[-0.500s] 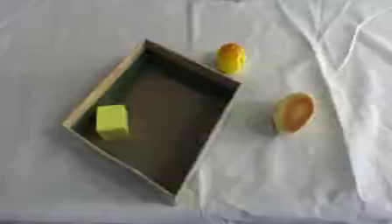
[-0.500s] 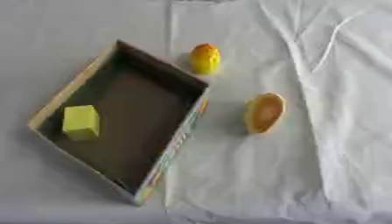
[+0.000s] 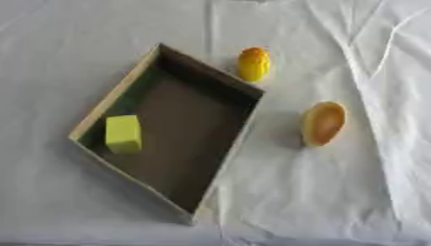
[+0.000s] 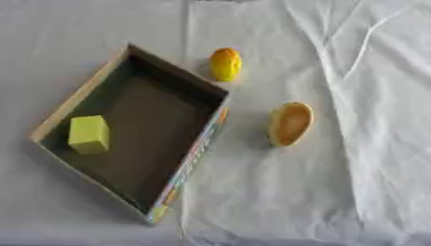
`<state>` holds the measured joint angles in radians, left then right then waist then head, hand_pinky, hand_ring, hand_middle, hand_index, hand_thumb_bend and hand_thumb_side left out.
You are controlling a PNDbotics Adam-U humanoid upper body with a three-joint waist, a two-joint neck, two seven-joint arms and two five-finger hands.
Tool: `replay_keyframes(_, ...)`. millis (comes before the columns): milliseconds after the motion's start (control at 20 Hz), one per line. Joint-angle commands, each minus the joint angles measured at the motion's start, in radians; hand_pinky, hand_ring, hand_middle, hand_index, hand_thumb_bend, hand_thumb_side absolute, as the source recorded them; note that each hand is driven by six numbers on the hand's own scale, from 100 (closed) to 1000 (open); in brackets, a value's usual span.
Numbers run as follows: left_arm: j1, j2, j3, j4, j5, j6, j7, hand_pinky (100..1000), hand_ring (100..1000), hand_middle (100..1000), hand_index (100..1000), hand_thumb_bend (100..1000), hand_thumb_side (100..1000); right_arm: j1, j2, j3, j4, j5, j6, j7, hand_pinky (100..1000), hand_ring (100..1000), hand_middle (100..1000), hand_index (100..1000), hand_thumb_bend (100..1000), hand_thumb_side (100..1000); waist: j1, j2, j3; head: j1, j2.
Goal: Pick up objects on the table and place them in the box.
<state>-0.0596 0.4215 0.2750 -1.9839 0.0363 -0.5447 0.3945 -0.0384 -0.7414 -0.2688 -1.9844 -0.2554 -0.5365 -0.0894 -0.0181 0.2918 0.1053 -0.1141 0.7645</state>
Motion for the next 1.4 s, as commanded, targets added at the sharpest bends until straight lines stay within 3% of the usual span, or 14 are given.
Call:
replay_keyframes(50,0.003,0.029,0.004,-0.016,0.004,-0.001,-0.006,850,748,728,835,100,594,-0.015,-0.088,0.006,-0.016,0.031,-0.026,0.028,877,790,607,847,100,470,-0.001,-0.016,-0.001,0.003,0.002)
replay_keyframes(150,0.005,0.033,0.002,-0.016,0.003,-0.001,-0.008,850,748,728,835,100,593,-0.028,-0.133,0.028,-0.016,0.059,-0.051,0.056,881,819,656,868,100,371,-0.005,-0.017,-0.001,0.002,0.003)
replay_keyframes(200,0.006,0.036,0.001,-0.016,0.002,-0.001,-0.009,850,748,728,835,100,593,-0.034,-0.156,0.039,-0.016,0.072,-0.064,0.070,882,830,680,873,100,224,-0.008,-0.017,-0.001,0.002,0.005)
replay_keyframes(250,0.006,0.038,0.001,-0.016,0.001,-0.001,-0.010,850,748,728,835,100,593,-0.040,-0.177,0.050,-0.016,0.086,-0.077,0.083,882,830,680,873,100,224,-0.010,-0.018,-0.001,0.002,0.005)
replay_keyframes(300,0.006,0.041,0.000,-0.016,0.001,-0.001,-0.011,850,748,728,835,100,593,-0.046,-0.199,0.061,-0.016,0.099,-0.088,0.096,880,840,703,876,100,141,-0.013,-0.018,-0.002,0.001,0.005)
replay_keyframes(400,0.006,0.044,0.000,-0.016,0.000,0.000,-0.011,851,749,729,835,100,593,-0.060,-0.241,0.084,-0.016,0.124,-0.100,0.122,877,853,734,883,100,113,-0.018,-0.019,-0.002,0.001,0.005)
replay_keyframes(650,0.008,0.050,-0.001,-0.016,-0.002,0.002,-0.010,851,749,729,835,100,593,-0.149,-0.353,0.161,-0.016,0.194,-0.092,0.191,875,878,782,895,100,166,-0.023,-0.022,0.002,-0.004,0.005)
replay_keyframes(900,0.005,0.048,-0.007,-0.016,0.004,0.003,-0.015,851,749,729,834,100,593,-0.261,-0.469,0.268,-0.016,0.265,-0.042,0.262,884,892,800,913,100,214,-0.020,-0.023,0.011,-0.023,0.006)
replay_keyframes(1150,-0.005,0.043,-0.018,-0.016,0.016,0.004,-0.028,851,749,729,834,100,593,-0.314,-0.577,0.352,0.012,0.334,-0.025,0.329,890,894,802,924,100,223,-0.011,-0.018,0.026,-0.045,0.002)
replay_keyframes(1400,-0.007,0.042,-0.023,-0.016,0.027,0.003,-0.042,852,749,729,833,100,591,-0.349,-0.577,0.414,0.087,0.416,-0.056,0.357,894,898,807,936,100,229,-0.006,-0.013,0.035,-0.056,0.001)
